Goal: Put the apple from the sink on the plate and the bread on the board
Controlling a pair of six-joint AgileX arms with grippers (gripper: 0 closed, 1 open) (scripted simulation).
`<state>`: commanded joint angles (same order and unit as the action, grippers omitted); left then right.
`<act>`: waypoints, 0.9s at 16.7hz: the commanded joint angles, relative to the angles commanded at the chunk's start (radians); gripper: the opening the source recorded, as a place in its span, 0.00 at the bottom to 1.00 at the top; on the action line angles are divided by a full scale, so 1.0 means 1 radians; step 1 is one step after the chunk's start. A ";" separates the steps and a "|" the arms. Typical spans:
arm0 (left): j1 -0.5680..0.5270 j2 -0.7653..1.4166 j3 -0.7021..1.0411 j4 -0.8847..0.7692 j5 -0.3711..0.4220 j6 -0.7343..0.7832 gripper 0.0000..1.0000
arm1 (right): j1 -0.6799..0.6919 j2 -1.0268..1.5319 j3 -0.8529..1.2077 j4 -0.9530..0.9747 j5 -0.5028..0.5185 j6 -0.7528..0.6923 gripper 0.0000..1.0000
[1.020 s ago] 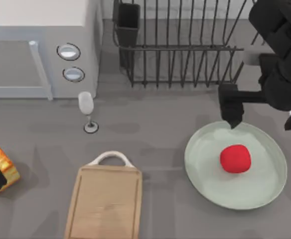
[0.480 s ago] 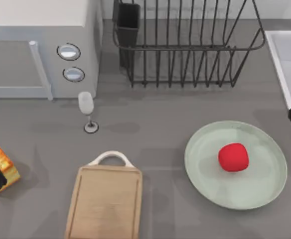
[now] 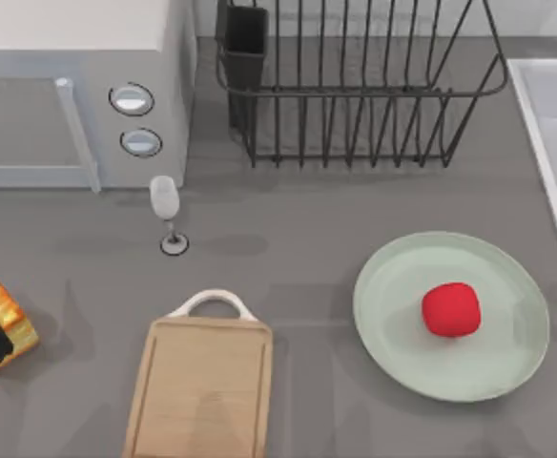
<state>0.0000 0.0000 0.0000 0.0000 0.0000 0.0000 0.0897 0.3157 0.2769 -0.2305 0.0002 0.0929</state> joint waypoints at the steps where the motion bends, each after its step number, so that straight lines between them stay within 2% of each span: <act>1: 0.000 0.000 0.000 0.000 0.000 0.000 1.00 | -0.018 -0.068 -0.058 0.048 0.000 -0.019 1.00; 6: 0.000 0.000 0.000 0.000 0.000 0.000 1.00 | -0.083 -0.292 -0.256 0.212 0.000 -0.085 1.00; 15: 0.000 0.033 0.029 -0.026 0.001 0.022 1.00 | -0.090 -0.316 -0.277 0.231 0.000 -0.093 1.00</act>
<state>-0.0001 0.0329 0.0286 -0.0259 0.0005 0.0223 0.0000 0.0001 0.0000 0.0001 0.0000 0.0000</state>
